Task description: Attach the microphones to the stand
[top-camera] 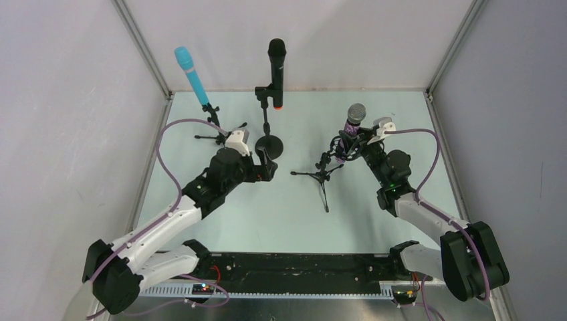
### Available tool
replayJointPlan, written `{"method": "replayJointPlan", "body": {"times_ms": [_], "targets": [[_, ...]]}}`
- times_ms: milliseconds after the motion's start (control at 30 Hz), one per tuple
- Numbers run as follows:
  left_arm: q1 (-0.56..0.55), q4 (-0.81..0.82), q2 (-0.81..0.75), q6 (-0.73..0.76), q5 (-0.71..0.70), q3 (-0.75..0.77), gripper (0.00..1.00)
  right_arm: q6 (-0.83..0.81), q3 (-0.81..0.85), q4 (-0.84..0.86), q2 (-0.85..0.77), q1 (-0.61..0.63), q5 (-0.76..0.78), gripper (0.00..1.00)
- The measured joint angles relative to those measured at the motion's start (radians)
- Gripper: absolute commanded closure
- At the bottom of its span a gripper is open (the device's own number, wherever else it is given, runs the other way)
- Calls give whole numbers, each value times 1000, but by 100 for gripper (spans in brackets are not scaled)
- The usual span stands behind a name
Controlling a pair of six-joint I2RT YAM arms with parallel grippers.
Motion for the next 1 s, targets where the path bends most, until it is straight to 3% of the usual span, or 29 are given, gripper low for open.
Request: {"method": "replayJointPlan", "body": {"times_ms": [200, 467, 633, 1000], "targets": [[0, 8, -45, 18, 0, 10, 0, 11, -21, 13, 1, 0, -8, 98], [0, 45, -153, 47, -6, 8, 0, 26, -23, -1, -10, 0, -19, 70], [0, 120, -271, 71, -31, -22, 0, 37, -24, -33, -33, 0, -32, 58], [0, 151, -298, 87, -53, -64, 0, 68, -27, -66, -82, 8, -82, 10]]}}
